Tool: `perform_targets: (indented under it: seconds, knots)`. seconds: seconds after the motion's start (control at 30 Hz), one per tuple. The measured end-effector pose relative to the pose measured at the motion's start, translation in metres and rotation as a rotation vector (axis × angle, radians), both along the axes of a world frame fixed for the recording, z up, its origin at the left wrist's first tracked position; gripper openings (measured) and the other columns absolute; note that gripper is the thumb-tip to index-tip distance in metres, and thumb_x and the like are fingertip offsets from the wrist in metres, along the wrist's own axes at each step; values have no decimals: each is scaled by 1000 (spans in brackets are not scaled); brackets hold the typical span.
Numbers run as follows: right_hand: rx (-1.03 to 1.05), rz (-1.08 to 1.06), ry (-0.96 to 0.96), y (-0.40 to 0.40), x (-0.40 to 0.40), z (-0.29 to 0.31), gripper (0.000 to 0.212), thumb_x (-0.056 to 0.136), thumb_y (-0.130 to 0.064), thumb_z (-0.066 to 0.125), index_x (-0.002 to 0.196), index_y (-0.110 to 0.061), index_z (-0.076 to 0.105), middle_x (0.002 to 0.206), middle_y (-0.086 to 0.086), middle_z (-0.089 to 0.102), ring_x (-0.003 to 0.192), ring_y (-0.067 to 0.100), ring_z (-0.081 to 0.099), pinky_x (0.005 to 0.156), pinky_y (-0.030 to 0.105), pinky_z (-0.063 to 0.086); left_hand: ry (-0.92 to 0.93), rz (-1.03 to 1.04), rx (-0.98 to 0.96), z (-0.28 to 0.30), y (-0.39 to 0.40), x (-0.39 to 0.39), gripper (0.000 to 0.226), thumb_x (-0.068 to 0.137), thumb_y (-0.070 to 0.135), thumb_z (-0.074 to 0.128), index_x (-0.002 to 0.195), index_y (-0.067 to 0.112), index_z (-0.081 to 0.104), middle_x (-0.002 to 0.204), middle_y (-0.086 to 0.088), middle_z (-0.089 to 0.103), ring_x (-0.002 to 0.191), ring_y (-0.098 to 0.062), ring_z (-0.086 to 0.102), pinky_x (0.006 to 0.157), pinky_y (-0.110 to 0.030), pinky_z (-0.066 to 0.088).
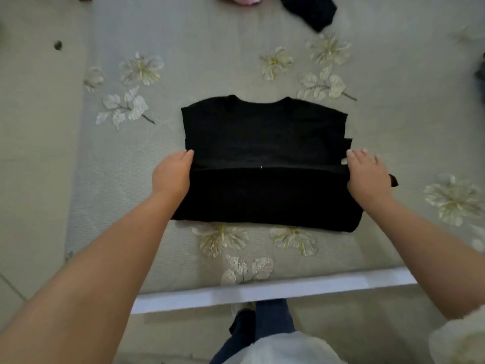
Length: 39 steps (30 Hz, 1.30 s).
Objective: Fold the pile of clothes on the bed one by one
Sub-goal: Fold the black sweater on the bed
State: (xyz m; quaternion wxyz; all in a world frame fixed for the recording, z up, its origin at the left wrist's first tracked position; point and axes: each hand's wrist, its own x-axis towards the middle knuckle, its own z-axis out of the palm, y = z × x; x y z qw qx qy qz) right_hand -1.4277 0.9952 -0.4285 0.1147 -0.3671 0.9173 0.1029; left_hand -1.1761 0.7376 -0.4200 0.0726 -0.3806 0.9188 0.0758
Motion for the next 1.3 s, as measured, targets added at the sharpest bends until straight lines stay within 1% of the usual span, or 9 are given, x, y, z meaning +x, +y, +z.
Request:
perform_targets:
  seconds: [0.13, 0.47, 0.67, 0.8, 0.87, 0.93, 1.03, 1.17, 1.3]
  knots:
    - [-56, 20, -40, -39, -53, -3, 52, 89, 3, 40, 139, 4, 27, 145, 21, 31, 137, 31, 23, 110, 40, 15, -56, 2, -15, 0, -41, -47, 57, 90, -8, 38, 143, 6, 24, 150, -12, 25, 139, -23, 19, 111, -28, 12]
    - [9, 42, -130, -129, -146, -43, 42, 85, 1, 44, 126, -2, 45, 122, 17, 52, 114, 32, 43, 96, 33, 29, -269, -83, 32, -46, -134, -143, 40, 86, -2, 42, 125, 5, 44, 125, -11, 50, 120, -25, 40, 101, -30, 26]
    - [-26, -25, -154, -162, -184, -90, 48, 74, 12, 52, 121, 6, 49, 127, 23, 47, 116, 38, 40, 95, 44, 34, -320, -118, 41, -98, -179, -192, 38, 88, 2, 39, 125, 8, 43, 130, -9, 47, 128, -25, 31, 106, -33, 17]
    - [-143, -146, -36, -168, -184, -114, 48, 74, 0, 38, 119, 8, 50, 129, 27, 46, 119, 40, 41, 92, 47, 31, -220, -23, -27, -123, -189, -197, 53, 85, -4, 38, 137, 6, 31, 145, -13, 32, 140, -27, 15, 112, -43, 2]
    - [-214, -182, 37, -169, -175, -117, 48, 75, 3, 37, 120, 10, 49, 133, 29, 43, 126, 42, 37, 97, 49, 29, -30, -66, -86, -124, -183, -191, 51, 79, -13, 42, 129, -2, 44, 139, -22, 41, 136, -36, 26, 111, -52, 7]
    - [-311, -129, 95, -170, -158, -119, 45, 73, 9, 44, 118, 14, 51, 130, 34, 44, 125, 50, 36, 99, 57, 30, 204, -237, -197, -125, -167, -182, 37, 73, -18, 48, 106, -9, 61, 119, -28, 57, 117, -47, 48, 100, -63, 24]
    - [-485, 118, 66, -171, -117, -120, 35, 74, 5, 49, 106, 15, 60, 119, 36, 53, 112, 55, 46, 93, 66, 34, 395, -518, -173, -131, -131, -159, 29, 86, -2, 42, 83, -6, 70, 97, -24, 68, 94, -43, 63, 86, -59, 41]
    - [-443, 525, -124, -171, -73, -127, 38, 81, -14, 41, 104, 2, 67, 117, 23, 61, 109, 45, 55, 89, 60, 39, 166, -477, -9, -138, -121, -132, 33, 82, 14, 44, 92, -2, 71, 103, -22, 67, 100, -43, 61, 85, -61, 41]
    - [-240, 451, -114, -171, -84, -140, 48, 81, -30, 37, 112, -6, 65, 123, 19, 59, 110, 43, 55, 89, 65, 35, 35, -254, 25, -147, -156, -124, 52, 85, 38, 36, 117, 4, 61, 130, -21, 52, 125, -43, 41, 99, -62, 25]
